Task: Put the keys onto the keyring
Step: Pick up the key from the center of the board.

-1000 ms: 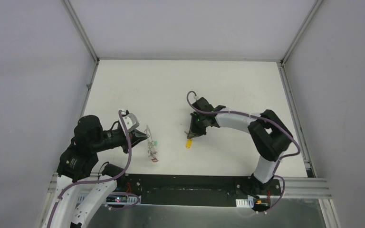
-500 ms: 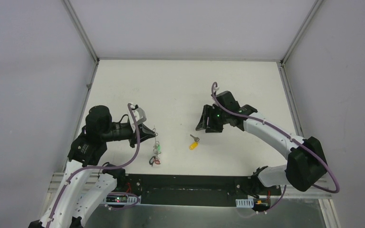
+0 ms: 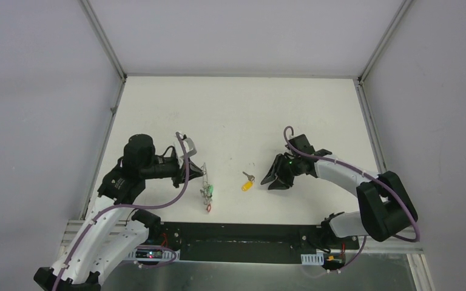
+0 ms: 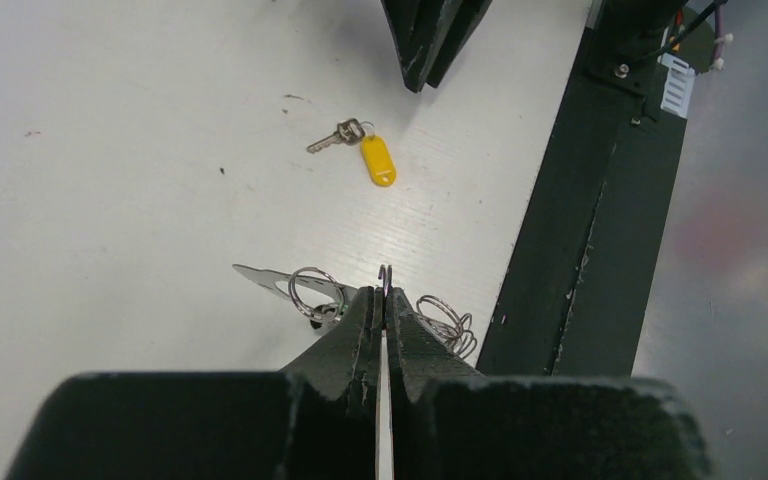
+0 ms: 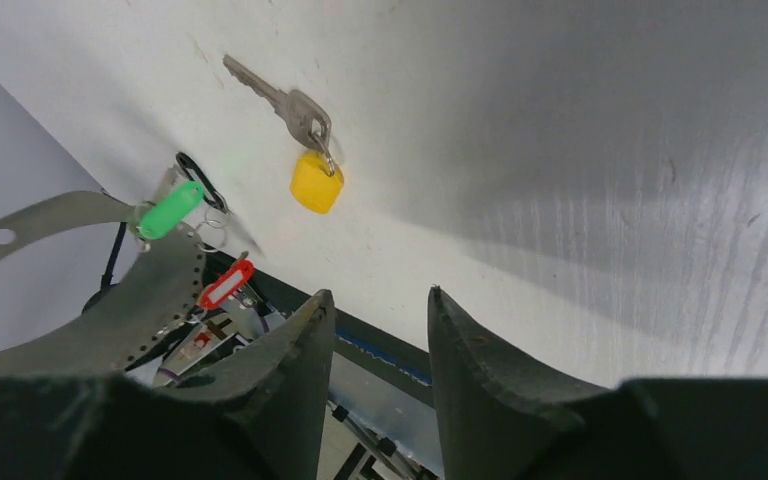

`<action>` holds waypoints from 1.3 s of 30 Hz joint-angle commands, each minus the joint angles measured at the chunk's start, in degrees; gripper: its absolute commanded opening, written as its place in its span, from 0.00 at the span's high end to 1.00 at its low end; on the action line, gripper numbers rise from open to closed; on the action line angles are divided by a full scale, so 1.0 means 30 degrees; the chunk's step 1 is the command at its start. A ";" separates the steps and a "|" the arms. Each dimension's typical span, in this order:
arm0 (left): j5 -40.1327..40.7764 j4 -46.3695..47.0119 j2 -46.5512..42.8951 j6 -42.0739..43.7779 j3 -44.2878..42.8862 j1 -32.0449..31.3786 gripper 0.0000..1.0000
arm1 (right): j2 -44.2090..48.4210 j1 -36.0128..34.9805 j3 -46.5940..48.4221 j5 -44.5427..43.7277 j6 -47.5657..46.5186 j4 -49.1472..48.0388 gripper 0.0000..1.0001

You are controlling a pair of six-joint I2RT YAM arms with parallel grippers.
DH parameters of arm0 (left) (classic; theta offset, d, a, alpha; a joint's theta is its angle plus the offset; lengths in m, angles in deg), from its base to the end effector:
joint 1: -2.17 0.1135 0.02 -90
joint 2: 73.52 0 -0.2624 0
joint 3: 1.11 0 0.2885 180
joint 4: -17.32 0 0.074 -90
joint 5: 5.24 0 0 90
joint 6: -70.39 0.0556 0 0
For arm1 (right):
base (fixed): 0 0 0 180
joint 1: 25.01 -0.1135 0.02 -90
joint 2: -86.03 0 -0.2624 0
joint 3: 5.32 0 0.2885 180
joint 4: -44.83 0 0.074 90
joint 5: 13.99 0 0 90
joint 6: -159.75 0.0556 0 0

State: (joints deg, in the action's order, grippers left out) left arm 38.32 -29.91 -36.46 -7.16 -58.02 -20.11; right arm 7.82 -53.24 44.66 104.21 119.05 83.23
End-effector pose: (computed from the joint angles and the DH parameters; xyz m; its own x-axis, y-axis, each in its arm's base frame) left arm 0.1529 -0.1062 0.3179 -0.2309 0.2551 -0.9389 0.9283 0.3469 -0.1340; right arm 0.2249 0.1506 0.1210 -0.9686 0.2383 0.0702 0.2336 0.7777 0.5836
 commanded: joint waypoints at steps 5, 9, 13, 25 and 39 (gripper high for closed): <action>0.1814 0.2599 0.0878 -0.0240 0.0351 -0.2258 1.00 | -0.2500 0.0473 -0.0237 0.1722 0.1583 -0.4160 0.71; 0.2100 0.2631 0.1292 0.0028 0.0085 -0.2529 1.00 | -0.3720 0.0474 -0.0172 0.2123 0.1728 -0.5019 0.72; 0.2134 0.2662 0.1390 0.0300 0.0015 -0.2533 1.00 | -0.4419 0.0473 -0.0060 0.1892 0.1530 -0.5247 0.73; 0.1912 0.2683 0.1143 0.0249 0.0249 -0.2573 1.00 | -0.6594 0.0474 0.0653 0.2210 0.2070 -0.7377 0.88; 0.2001 0.2659 0.1080 0.0304 0.0344 -0.2592 1.00 | -0.7265 0.0445 0.2043 0.2872 0.1522 -0.6392 0.86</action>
State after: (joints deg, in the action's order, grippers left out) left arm 44.27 -25.10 -32.44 -6.95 -56.31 -27.15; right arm -13.43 -52.08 48.83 113.94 124.93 62.05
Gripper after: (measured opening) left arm 0.011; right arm 0.125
